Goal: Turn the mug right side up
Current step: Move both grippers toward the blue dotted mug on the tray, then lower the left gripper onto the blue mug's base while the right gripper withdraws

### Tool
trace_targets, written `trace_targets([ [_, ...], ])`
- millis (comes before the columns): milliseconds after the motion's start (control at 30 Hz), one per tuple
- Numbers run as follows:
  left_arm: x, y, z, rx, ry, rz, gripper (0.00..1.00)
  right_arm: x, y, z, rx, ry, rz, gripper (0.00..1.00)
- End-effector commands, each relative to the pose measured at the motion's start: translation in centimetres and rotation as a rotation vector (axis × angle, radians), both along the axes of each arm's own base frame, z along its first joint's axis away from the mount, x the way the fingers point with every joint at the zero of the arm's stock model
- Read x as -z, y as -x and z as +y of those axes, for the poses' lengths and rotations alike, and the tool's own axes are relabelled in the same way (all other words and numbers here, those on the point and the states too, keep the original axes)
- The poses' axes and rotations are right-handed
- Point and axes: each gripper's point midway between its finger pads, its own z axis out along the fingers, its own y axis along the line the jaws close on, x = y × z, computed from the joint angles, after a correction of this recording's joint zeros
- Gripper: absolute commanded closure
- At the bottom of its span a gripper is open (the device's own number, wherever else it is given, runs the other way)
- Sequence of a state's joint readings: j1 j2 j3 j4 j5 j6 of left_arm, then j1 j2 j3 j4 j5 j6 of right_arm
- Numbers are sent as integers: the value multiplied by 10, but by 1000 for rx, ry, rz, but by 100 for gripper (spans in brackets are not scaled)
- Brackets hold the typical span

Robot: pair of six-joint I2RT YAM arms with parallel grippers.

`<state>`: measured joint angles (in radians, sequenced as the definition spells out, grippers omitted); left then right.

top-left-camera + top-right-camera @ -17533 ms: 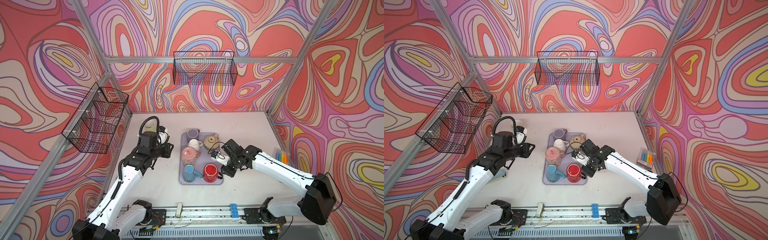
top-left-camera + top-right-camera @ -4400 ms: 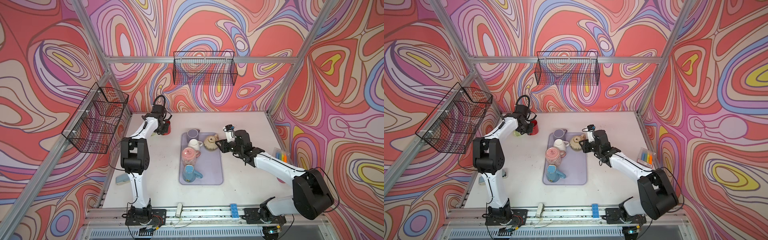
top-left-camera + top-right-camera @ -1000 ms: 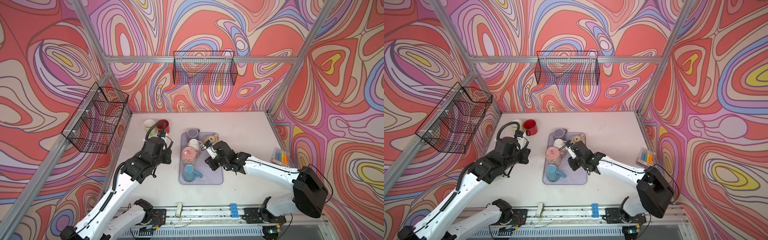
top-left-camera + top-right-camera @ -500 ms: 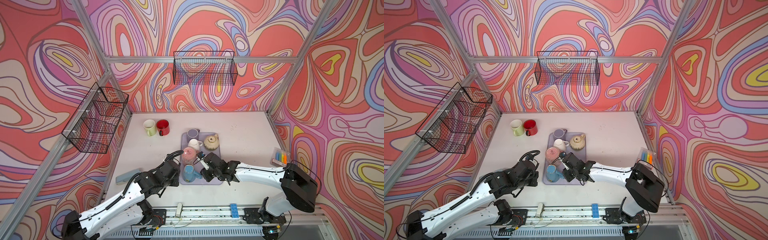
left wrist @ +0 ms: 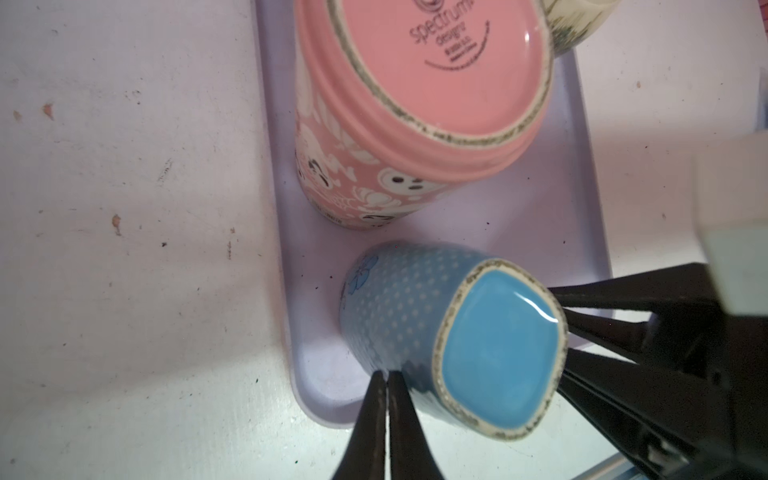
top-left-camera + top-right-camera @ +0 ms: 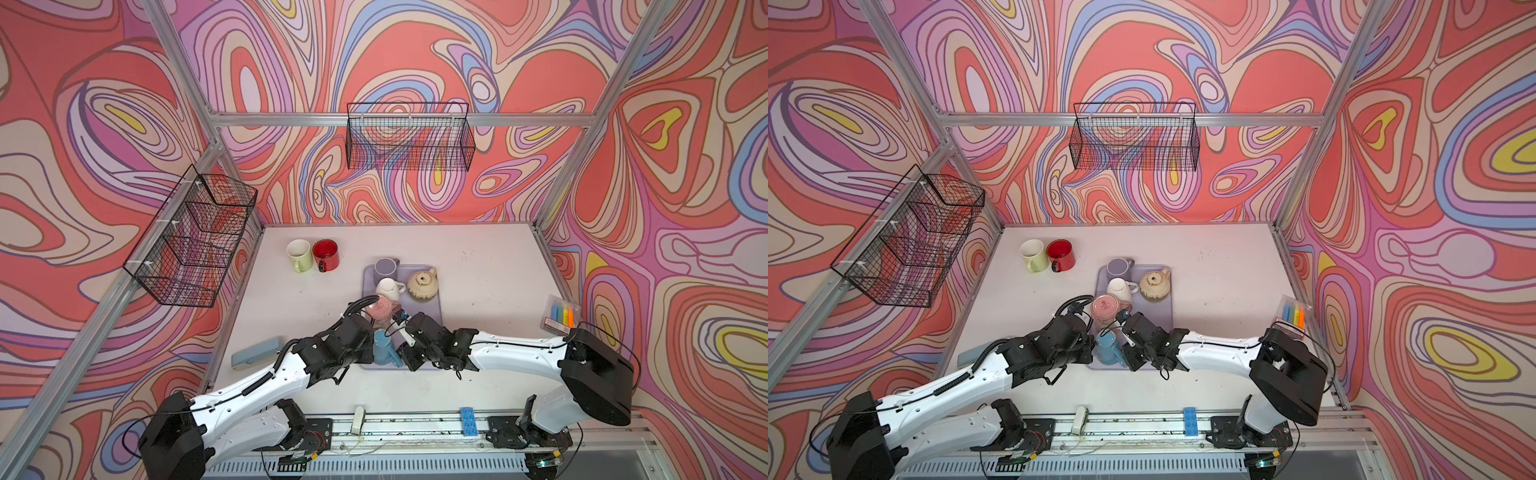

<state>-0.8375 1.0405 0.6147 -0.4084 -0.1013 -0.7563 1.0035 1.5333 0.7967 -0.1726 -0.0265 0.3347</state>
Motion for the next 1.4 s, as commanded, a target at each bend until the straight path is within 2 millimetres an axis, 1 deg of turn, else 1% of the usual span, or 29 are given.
trace_targets([
  [0, 3, -2, -9, 4, 37, -1, 92, -2, 6, -1, 17, -34, 19, 71],
  [100, 2, -4, -16, 20, 35, -14, 92, -3, 8, -4, 34, -46, 27, 72],
  [167, 2, -6, -25, 38, 30, -21, 92, -6, 8, -7, 53, -63, 23, 72],
  [267, 7, -7, -37, 62, 23, -12, 92, -9, 4, -15, 97, -66, -2, 72],
  [333, 5, -11, -48, 78, 43, -24, 92, -12, 2, -20, 122, -60, -19, 72],
  [433, 1, -17, -59, 100, 41, -38, 92, -19, 2, -25, 151, -93, -31, 72],
  [533, -1, -22, -66, 113, 33, -52, 92, -23, 3, -29, 180, -130, -28, 71],
  [700, -4, -31, -78, 132, 39, -73, 92, -23, 9, -34, 210, -186, -3, 70],
  [800, -2, -36, -83, 138, 20, -77, 92, -19, 3, -44, 268, -170, -3, 70],
  [867, -2, -38, -85, 143, 18, -83, 92, -19, -2, -55, 305, -133, -14, 71],
  [933, -4, -39, -84, 150, 3, -91, 92, -26, -8, -68, 338, -126, -23, 71],
  [1067, -16, -39, -76, 158, -25, -128, 89, -54, -31, -106, 416, -166, -54, 70],
  [1133, -24, -37, -73, 169, -16, -142, 83, -69, -41, -122, 441, -172, -88, 70],
  [1200, -31, -30, -73, 198, 6, -146, 77, -82, -49, -134, 459, -174, -109, 70],
  [1267, -32, -19, -72, 241, 23, -130, 71, -92, -58, -141, 466, -181, -116, 70],
  [1300, -26, -10, -67, 261, 3, -96, 68, -96, -62, -142, 467, -183, -117, 69],
  [1367, -21, 3, -62, 271, -18, -62, 64, -100, -70, -143, 467, -174, -122, 69],
])
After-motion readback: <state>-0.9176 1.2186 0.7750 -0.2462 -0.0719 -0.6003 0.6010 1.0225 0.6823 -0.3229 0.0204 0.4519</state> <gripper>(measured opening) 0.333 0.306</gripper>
